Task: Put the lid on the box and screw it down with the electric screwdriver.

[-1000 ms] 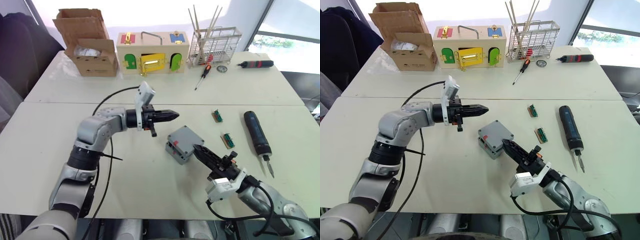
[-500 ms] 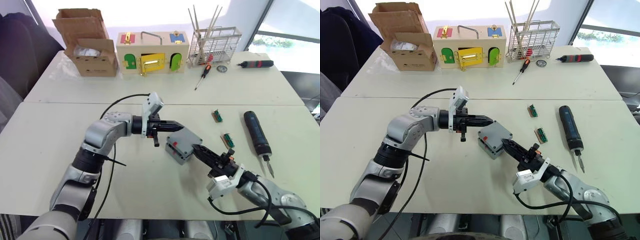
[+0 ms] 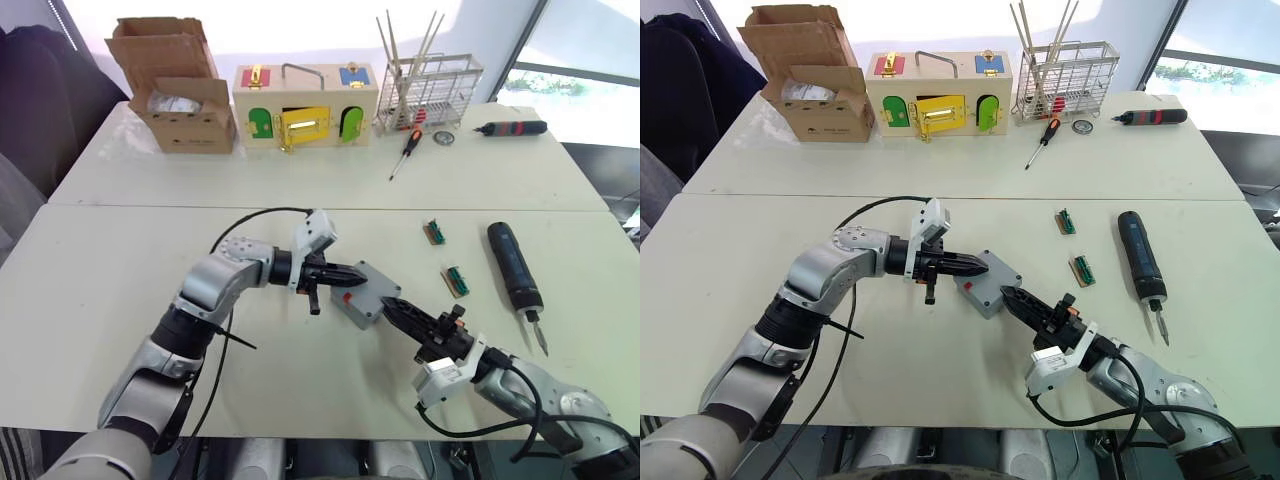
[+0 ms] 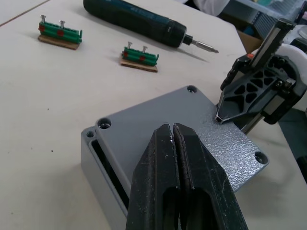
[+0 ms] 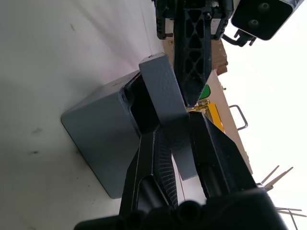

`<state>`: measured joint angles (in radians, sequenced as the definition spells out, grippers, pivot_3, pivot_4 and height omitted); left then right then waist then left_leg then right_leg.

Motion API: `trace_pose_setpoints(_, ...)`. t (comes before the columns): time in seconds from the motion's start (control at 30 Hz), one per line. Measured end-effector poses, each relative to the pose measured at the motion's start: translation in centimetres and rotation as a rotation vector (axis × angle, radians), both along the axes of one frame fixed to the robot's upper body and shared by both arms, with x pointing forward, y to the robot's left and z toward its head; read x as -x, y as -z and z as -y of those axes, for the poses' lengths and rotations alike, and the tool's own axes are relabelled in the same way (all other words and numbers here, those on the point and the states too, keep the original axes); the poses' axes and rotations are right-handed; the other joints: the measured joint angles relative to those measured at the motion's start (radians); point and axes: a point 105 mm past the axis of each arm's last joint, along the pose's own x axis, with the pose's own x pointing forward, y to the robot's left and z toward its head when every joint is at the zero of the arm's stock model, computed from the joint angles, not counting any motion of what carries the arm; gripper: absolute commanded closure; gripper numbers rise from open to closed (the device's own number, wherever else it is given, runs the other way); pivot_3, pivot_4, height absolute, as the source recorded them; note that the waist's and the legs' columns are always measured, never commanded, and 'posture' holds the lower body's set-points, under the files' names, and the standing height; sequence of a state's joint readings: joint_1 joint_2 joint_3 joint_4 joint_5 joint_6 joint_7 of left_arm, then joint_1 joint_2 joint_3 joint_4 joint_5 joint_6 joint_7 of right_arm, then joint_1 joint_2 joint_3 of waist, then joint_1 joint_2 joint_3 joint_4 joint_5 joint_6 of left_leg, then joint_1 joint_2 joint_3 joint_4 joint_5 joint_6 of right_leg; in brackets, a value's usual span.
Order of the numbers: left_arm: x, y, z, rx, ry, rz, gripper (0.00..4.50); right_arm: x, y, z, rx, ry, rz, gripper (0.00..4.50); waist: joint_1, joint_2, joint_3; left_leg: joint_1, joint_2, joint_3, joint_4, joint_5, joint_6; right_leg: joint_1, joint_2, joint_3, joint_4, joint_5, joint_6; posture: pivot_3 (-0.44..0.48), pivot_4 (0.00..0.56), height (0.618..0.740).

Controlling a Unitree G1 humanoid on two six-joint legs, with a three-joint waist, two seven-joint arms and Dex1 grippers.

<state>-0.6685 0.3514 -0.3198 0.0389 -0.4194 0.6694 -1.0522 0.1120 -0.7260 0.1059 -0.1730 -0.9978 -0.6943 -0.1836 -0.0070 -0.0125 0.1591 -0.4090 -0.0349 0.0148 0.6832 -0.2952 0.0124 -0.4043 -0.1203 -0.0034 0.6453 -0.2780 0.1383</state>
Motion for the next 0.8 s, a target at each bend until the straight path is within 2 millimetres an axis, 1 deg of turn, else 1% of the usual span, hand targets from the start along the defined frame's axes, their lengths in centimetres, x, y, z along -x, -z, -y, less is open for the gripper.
trace_pose_setpoints(0.1,0.0,-0.3,0.3,0.012,0.003,0.003,4.47,-0.1,0.0,0.0,-0.002,0.005,0.002,4.31,-0.001,0.0,0.0,0.0,0.0,0.0,0.0,0.0,0.0,0.0,0.0,0.0,0.0,0.0,0.0,0.0,0.15,0.735)
trace_pose_setpoints(0.23,-0.3,-0.8,0.0,0.023,-0.014,0.017,4.47,-0.2,0.0,0.1,-0.002,0.014,0.003,4.31,-0.002,0.0,0.0,0.0,0.0,0.0,0.0,0.0,0.0,0.0,0.0,0.0,0.0,0.0,0.0,0.0,0.15,0.735)
trace_pose_setpoints(0.4,-0.4,-0.8,0.0,0.021,-0.015,0.018,4.47,-0.2,0.0,0.0,-0.005,0.012,0.002,4.31,-0.001,0.0,0.0,0.0,0.0,0.0,0.0,0.0,0.0,0.0,0.0,0.0,0.0,0.0,0.0,0.0,0.15,0.735)
trace_pose_setpoints(0.77,-0.4,0.4,0.4,-0.045,0.001,0.069,4.47,-0.2,0.4,-0.2,-0.012,0.022,-0.009,4.31,-0.001,0.0,0.0,0.001,0.0,-0.001,0.0,0.0,0.0,0.002,0.0,0.0,0.0,0.0,0.0,0.0,0.15,0.735)
trace_pose_setpoints(0.8,-0.3,0.5,0.5,-0.054,0.01,0.078,4.5,-0.2,0.4,-0.2,-0.012,0.023,-0.011,3.28,-0.001,0.0,-0.001,0.001,0.0,-0.001,0.0,0.0,0.0,0.002,0.0,0.0,0.0,0.0,0.0,0.0,0.15,0.735)
